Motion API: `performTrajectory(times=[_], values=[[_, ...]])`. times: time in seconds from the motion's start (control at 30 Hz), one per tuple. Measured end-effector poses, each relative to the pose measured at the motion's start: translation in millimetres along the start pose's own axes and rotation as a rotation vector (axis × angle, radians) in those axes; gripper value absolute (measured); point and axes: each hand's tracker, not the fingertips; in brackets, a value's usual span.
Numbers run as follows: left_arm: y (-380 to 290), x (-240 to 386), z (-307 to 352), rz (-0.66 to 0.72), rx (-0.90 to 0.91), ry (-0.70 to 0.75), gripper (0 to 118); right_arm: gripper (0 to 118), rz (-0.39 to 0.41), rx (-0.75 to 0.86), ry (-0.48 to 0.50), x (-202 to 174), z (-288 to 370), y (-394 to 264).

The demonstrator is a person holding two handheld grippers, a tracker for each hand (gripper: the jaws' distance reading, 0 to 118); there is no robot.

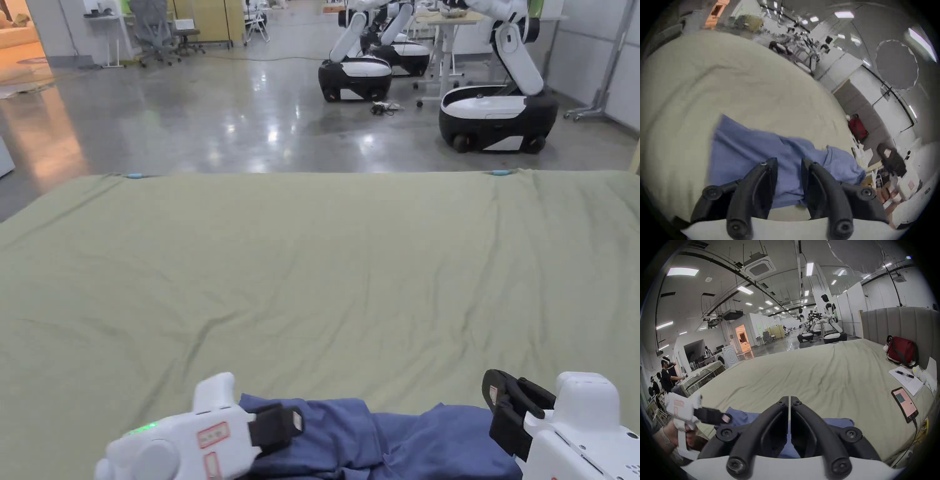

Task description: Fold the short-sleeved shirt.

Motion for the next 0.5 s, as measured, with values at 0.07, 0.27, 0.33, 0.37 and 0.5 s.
performTrajectory(times=[0.07, 0.27, 0.33, 0.37, 0.5], values=[[13, -25, 19, 0.027, 0.014, 0.012, 34, 7, 0.002, -0.008, 0.009, -5, -4, -1], [18, -104, 13, 0.395, -0.076, -0.099, 104, 7, 0.007, -0.015, 0.027, -22, -14, 1], [6, -115, -7, 0.516, -0.135, -0.223, 104, 7, 0.015, -0.017, 0.031, -28, -15, 3], [-3, -121, -20, 0.577, -0.174, -0.311, 104, 7, 0.022, -0.018, 0.03, -31, -15, 4], [-27, -109, -54, 0.669, -0.204, -0.494, 78, 7, 0.031, -0.011, 0.016, -34, -11, 9]])
